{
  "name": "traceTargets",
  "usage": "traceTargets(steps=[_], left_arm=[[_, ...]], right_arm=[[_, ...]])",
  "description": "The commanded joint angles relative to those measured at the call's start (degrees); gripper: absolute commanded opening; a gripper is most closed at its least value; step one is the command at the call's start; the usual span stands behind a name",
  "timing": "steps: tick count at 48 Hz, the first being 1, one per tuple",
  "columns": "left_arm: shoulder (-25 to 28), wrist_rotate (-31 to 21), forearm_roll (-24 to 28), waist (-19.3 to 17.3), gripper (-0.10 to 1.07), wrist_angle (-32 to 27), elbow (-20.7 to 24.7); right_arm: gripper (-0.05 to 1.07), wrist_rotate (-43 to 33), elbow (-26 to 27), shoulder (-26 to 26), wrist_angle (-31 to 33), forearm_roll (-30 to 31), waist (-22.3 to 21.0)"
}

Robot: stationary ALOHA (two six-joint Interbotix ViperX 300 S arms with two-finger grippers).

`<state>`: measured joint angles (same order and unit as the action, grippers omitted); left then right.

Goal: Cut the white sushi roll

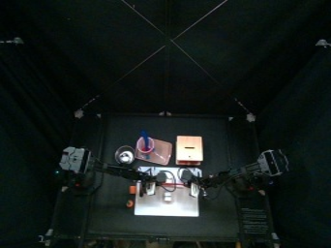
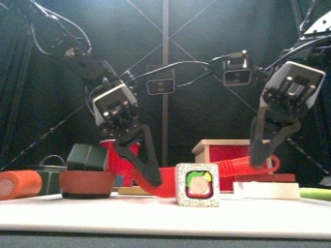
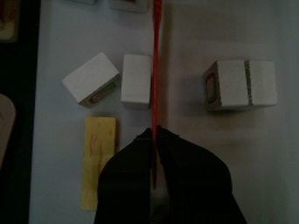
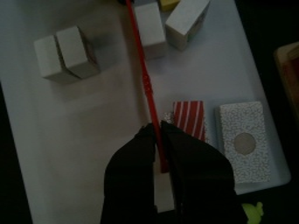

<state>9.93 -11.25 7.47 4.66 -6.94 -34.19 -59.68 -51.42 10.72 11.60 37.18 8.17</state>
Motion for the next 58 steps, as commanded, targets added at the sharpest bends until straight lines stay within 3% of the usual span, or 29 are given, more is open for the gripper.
traceTargets(steps=[1,11,24,58], left_arm=[[-4.0,-0.1,0.5,0.1,0.47,-0.1,0.5],[-7.7,-0.3,1.0,2.5,0.47,0.7,-1.3],[-6.3,-0.6,0.4,7.6,0.47,2.5,-1.3],[-3.9,-0.5,-4.8,10.0,0.47,3.9,-2.0]], right_arm=[[0.20,-0.2,1.8,4.0,-0.2,-0.1,-0.2],[0.20,-1.0,1.2,7.9,-0.4,-0.4,4.3],[0.20,-1.1,1.1,6.7,-0.6,-3.2,8.1],[0.20,-1.1,0.8,2.0,-1.2,-6.2,9.2]])
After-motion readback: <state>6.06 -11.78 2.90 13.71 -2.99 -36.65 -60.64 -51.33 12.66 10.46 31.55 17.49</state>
